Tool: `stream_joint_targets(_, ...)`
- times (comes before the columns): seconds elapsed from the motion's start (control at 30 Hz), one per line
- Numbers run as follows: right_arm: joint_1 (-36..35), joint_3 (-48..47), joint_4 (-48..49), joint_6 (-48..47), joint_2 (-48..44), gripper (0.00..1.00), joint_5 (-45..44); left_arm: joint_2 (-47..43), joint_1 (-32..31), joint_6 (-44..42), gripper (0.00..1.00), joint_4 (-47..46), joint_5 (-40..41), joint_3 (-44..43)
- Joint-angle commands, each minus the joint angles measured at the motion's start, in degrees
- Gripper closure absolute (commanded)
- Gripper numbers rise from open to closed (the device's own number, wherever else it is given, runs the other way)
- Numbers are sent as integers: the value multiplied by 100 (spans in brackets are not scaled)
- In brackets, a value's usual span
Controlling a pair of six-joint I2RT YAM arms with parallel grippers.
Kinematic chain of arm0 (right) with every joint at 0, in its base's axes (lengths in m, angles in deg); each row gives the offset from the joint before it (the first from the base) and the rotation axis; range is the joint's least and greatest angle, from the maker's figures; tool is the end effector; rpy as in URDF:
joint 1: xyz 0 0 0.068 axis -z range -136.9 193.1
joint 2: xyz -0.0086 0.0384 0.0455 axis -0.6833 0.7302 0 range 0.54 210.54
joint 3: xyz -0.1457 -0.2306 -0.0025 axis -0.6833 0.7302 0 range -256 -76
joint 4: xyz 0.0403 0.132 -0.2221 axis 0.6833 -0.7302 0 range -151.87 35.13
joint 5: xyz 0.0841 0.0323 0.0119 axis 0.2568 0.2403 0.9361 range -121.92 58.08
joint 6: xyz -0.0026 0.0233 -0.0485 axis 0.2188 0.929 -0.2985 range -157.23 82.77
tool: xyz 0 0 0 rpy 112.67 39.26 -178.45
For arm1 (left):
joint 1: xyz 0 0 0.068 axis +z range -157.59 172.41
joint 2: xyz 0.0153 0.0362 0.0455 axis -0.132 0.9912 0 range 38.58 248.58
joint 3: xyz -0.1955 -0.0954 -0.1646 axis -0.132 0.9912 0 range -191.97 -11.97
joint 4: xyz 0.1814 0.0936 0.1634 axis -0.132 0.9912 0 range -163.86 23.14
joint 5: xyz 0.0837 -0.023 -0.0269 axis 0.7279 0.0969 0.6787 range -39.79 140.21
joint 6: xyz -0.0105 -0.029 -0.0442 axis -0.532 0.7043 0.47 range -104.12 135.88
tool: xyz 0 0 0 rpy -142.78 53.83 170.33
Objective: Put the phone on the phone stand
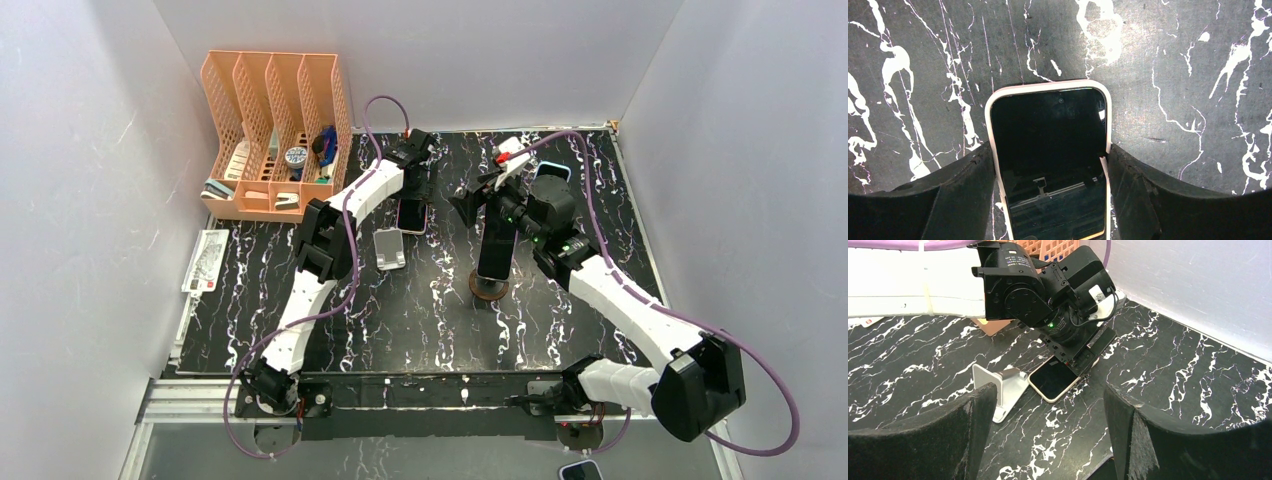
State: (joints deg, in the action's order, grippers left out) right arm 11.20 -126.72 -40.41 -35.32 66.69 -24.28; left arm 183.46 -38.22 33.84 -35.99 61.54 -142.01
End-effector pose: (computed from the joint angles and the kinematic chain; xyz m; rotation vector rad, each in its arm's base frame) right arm 0.2306 0.1491 0.3458 -0.5196 1.5304 0.5643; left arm 0.4804 -0.2762 0.1739 0.1903 2.4620 -0.1194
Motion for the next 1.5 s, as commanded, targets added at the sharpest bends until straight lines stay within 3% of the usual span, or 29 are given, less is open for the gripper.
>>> stream_joint_targets(0.0, -5, 14, 151, -64, 45, 15, -37, -187, 21, 0, 100, 245, 38, 148)
stream_joint_targets(0.4, -1, 160, 502, 224, 393, 15, 278, -880, 170, 179, 100, 75, -316, 45)
stream_joint_targets(0.8, -9, 245, 1590, 1421, 1064, 15, 1093, -1446, 272, 269, 100, -90, -526, 22)
stream_joint_targets(1.23, -81, -257, 1774, 1553, 2044, 15, 582, -2325, 277, 314, 100, -220, -845, 157)
stream_joint_targets(1.47, 245, -554, 2256, 1907, 2457, 15, 993, -2807, 277, 405, 100, -398, -1133, 571)
